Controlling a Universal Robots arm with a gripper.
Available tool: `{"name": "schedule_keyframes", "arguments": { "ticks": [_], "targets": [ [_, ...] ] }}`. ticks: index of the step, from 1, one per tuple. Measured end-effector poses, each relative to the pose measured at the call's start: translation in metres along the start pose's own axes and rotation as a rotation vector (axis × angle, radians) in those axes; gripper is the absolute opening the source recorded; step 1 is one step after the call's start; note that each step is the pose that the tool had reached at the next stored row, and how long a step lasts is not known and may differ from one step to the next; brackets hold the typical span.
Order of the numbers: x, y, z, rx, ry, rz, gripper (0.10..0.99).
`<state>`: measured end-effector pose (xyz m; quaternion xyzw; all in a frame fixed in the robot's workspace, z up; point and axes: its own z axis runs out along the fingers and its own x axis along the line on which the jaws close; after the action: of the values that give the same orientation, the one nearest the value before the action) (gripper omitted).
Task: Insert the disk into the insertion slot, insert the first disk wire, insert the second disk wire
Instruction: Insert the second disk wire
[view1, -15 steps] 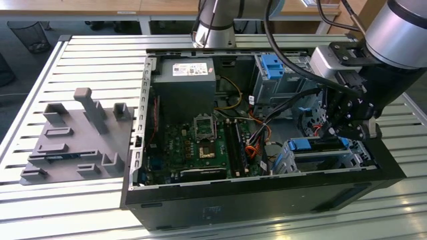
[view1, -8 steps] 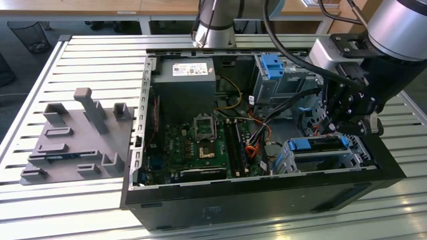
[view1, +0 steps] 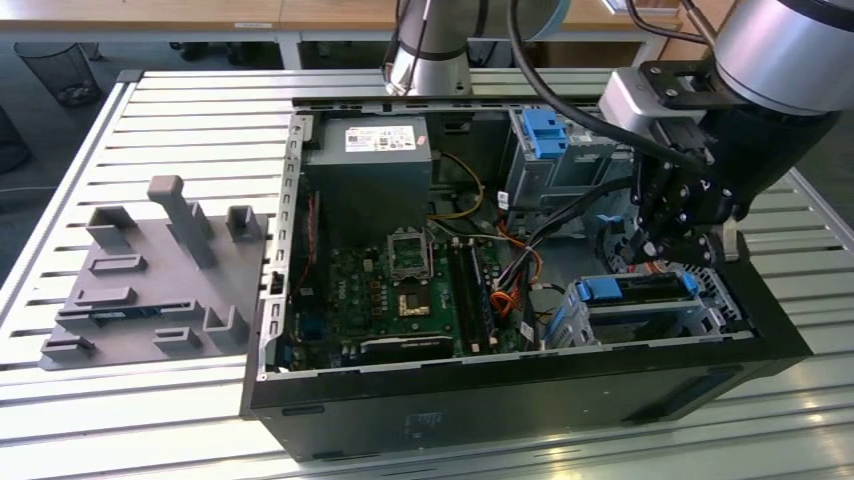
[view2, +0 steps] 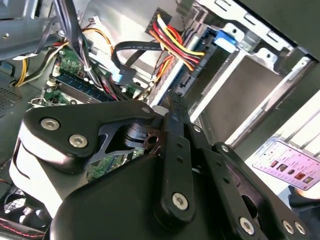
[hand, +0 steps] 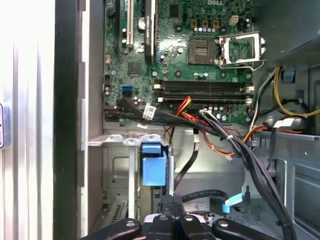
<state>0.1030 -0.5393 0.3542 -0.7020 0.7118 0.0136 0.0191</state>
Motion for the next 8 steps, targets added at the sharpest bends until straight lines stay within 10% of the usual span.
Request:
{"name": "schedule_keyframes", "arguments": {
  "ticks": [8],
  "targets": [
    [-0.0192,0.0063,0.0009,0.000,-0.0001,-0.001,0.106]
  ]
}}
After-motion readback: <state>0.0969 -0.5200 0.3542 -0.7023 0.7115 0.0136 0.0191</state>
